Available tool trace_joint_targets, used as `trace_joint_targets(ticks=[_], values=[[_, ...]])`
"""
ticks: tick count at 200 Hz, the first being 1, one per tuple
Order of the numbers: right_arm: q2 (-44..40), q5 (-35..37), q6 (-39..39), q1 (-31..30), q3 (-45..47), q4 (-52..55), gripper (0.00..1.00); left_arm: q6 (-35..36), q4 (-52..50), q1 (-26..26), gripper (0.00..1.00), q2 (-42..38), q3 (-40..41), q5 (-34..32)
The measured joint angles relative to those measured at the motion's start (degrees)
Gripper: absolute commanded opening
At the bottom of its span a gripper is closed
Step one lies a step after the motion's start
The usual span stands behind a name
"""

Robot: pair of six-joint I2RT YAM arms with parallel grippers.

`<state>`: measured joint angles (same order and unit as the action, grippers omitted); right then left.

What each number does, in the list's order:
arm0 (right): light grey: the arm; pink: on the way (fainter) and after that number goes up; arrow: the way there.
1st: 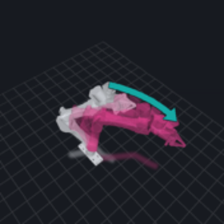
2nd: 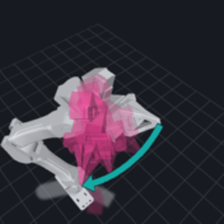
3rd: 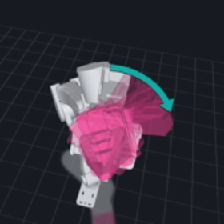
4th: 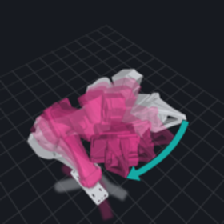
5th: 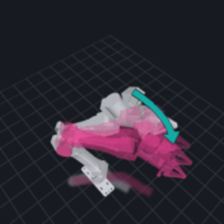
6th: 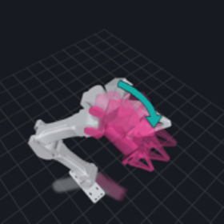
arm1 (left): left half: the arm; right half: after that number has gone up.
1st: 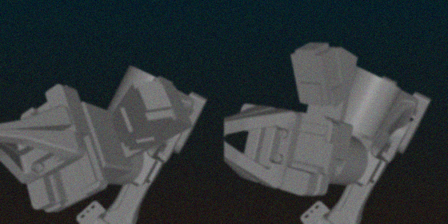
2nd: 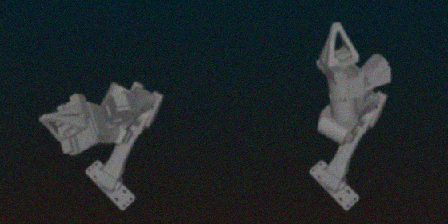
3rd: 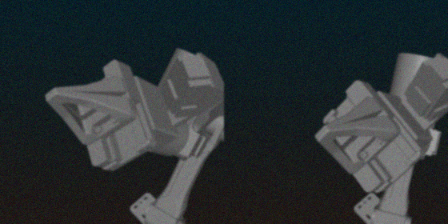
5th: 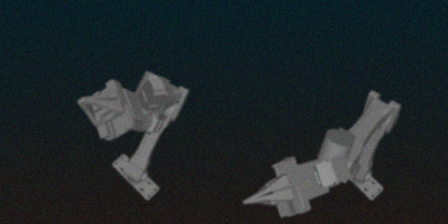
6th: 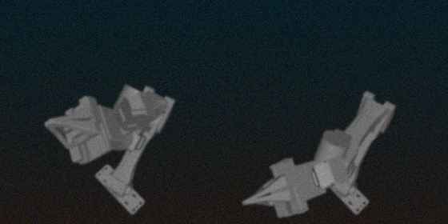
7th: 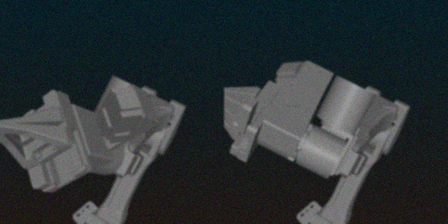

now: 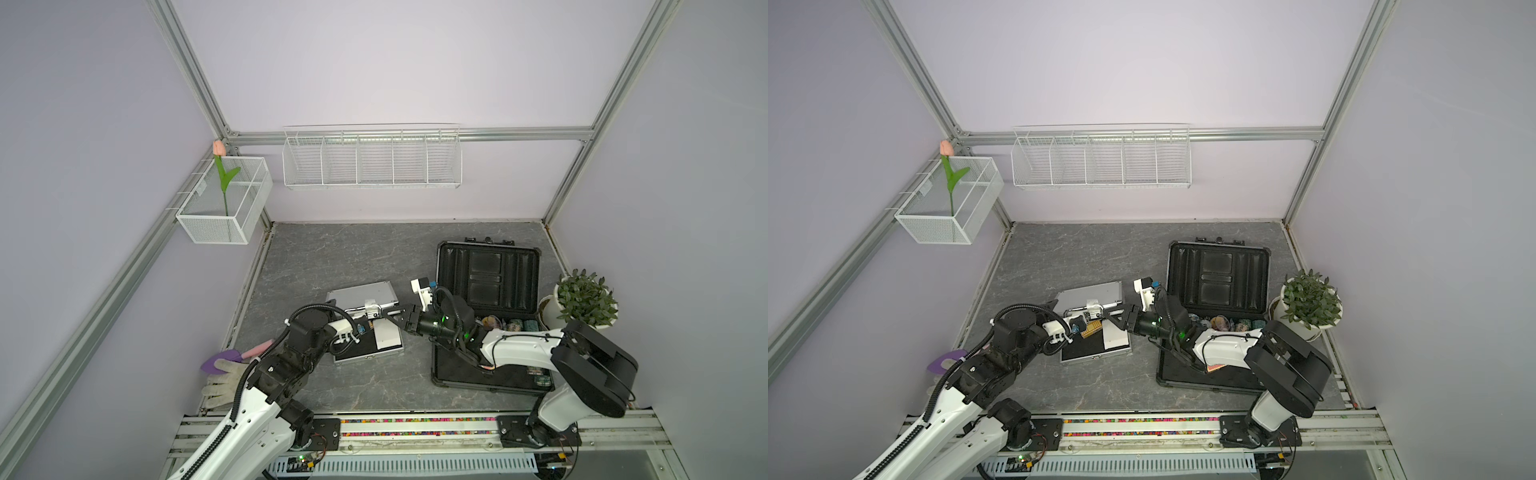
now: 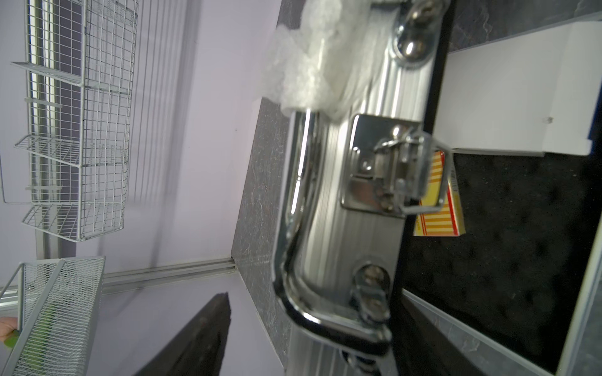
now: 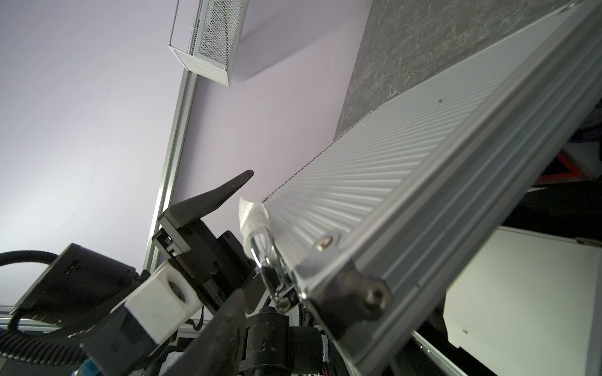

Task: Open the poker set cases
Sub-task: Open the case lid on the poker set case.

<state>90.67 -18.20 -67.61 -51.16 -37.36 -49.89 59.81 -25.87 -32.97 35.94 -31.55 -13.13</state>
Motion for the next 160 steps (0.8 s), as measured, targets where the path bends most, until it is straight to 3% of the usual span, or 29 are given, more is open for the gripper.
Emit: trace_joint_targets(ticks=[105,160], values=[[-1.2,0.1,0.5,0.1,0.0,0.1,0.63,-4.2,2.4,1.1,0.75,-0.3,0.0,0.8],[-6.4,0.9,4.7,0.2,0.0,4.5,0.67,-7.3,4.8,5.1,0.75,0.7,-0.9,4.3]])
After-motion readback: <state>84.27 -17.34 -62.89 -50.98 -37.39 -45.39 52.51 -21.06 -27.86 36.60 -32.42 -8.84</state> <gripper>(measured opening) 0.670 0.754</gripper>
